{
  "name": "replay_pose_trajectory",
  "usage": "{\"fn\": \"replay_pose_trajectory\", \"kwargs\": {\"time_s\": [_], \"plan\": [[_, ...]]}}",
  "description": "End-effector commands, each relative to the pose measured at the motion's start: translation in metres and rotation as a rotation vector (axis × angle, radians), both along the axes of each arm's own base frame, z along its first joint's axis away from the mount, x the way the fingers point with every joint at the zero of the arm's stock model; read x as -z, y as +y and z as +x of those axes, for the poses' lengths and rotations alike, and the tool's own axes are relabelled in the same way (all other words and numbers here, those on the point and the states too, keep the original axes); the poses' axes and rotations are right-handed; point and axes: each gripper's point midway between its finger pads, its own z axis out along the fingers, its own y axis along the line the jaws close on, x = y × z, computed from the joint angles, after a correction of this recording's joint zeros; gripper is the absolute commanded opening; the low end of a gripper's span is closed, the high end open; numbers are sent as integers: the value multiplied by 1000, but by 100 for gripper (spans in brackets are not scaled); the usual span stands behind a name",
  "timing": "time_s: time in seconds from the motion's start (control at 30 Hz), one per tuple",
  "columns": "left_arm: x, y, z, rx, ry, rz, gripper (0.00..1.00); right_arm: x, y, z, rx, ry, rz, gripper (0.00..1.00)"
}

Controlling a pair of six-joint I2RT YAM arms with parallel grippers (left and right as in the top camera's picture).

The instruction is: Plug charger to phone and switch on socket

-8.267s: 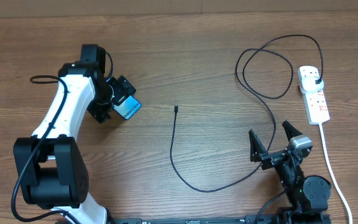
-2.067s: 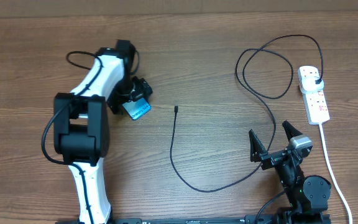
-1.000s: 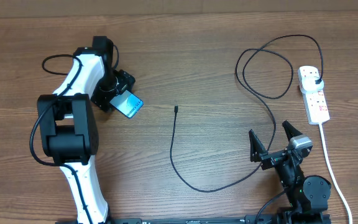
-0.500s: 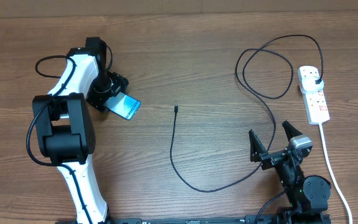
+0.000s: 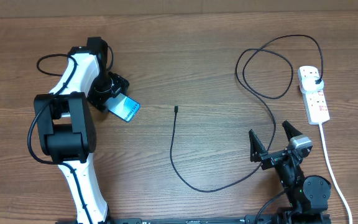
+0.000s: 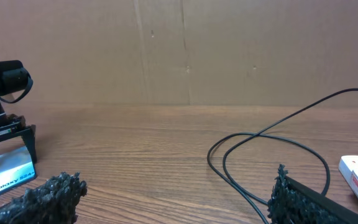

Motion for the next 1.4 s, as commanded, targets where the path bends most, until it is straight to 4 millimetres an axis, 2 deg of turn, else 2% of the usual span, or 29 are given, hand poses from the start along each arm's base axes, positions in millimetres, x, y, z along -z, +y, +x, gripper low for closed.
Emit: {"fn": "replay_pose_trajectory", "kwargs": {"time_s": [0.0, 0.2, 0.37, 0.63, 0.9, 1.0, 1.23, 1.37], "plan": [[53, -9, -24, 135, 118, -27, 85, 2, -1, 0, 7, -2, 7, 100], [55, -22, -16, 384, 67, -41, 88, 2, -1, 0, 6, -2, 7, 100], [55, -41, -13, 588, 38, -46, 91, 2, -1, 0, 6, -2, 7, 100], [55, -76, -16, 879, 19, -56, 92, 2, -1, 0, 7, -2, 7, 100], [55, -102, -23, 1075, 16, -68, 94, 2, -1, 0, 6, -2, 7, 100], [55, -105, -27, 1096, 27, -68, 100, 2, -1, 0, 6, -2, 7, 100], [54, -101, -35, 1100, 64, -77, 100, 2, -1, 0, 6, -2, 7, 100], [52, -92, -44, 1178, 113, -74, 100, 2, -1, 0, 6, -2, 7, 100]]}}
